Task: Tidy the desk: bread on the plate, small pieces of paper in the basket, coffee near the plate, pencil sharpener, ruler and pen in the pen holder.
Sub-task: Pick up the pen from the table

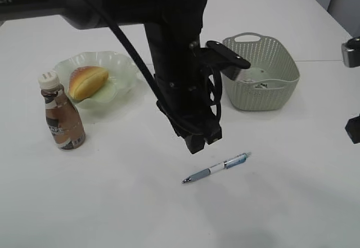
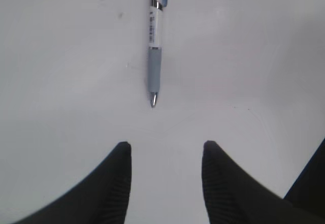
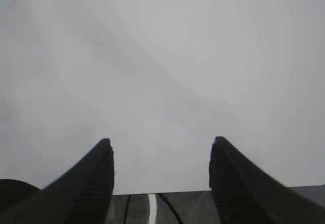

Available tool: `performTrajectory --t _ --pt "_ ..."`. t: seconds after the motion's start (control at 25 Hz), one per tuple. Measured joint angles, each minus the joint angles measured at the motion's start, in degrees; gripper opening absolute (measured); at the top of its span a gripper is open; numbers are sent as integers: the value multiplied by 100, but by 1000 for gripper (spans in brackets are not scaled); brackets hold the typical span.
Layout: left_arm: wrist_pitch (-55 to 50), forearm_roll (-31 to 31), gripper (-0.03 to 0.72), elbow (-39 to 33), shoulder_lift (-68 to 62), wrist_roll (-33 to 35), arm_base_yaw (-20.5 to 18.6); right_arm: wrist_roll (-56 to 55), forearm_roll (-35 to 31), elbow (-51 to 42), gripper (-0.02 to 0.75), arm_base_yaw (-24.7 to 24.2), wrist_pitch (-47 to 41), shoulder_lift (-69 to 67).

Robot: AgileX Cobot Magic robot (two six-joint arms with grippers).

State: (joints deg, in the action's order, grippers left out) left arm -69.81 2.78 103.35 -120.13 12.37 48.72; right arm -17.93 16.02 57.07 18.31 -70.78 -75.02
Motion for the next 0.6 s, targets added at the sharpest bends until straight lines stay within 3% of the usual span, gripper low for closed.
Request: performTrajectory --t 0.44,0.6 --pt "-22 321 333 1803 -1330 -11 0 8 -45 326 412 0 45 -218" --pt "-22 437 333 2028 -1747 -11 0 8 -5 336 412 0 45 -218"
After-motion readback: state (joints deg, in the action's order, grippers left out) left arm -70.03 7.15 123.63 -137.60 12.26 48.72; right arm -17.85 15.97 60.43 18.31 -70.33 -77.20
